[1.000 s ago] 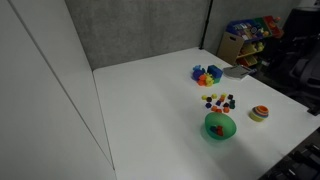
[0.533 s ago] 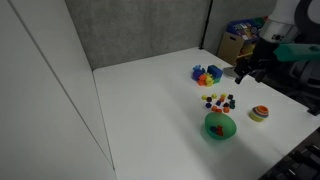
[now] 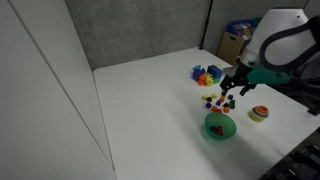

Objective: Pick up one small orange block from the table and put it in the green bowl

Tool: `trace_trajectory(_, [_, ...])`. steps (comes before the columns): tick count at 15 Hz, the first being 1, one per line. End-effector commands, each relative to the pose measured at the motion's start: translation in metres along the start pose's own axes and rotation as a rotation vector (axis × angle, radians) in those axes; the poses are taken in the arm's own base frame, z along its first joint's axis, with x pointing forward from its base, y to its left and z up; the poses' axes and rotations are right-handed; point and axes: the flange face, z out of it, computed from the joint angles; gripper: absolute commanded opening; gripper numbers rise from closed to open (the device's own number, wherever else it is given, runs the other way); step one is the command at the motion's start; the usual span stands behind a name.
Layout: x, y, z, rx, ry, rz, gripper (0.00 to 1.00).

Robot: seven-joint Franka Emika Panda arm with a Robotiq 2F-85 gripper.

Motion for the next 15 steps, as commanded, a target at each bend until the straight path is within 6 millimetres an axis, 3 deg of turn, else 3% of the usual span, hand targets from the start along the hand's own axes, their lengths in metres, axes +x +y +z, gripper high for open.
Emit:
trace_trajectory(1, [0.024,-0.006,0.032,-0.013,0.012,0.051,1.0])
trace_trajectory(3, [0.031,-0.008,0.042,-0.01,0.012,0.066,1.0])
trace_trajectory(4, [0.019,-0.002,0.037,-0.01,0.001,0.039,1.0])
trace_trajectory(8, [0.02,-0.003,0.044,-0.017,-0.006,0.039,1.0])
trace_trajectory(15, [0.048,0.003,0.091,-0.053,0.022,0.175,1.0])
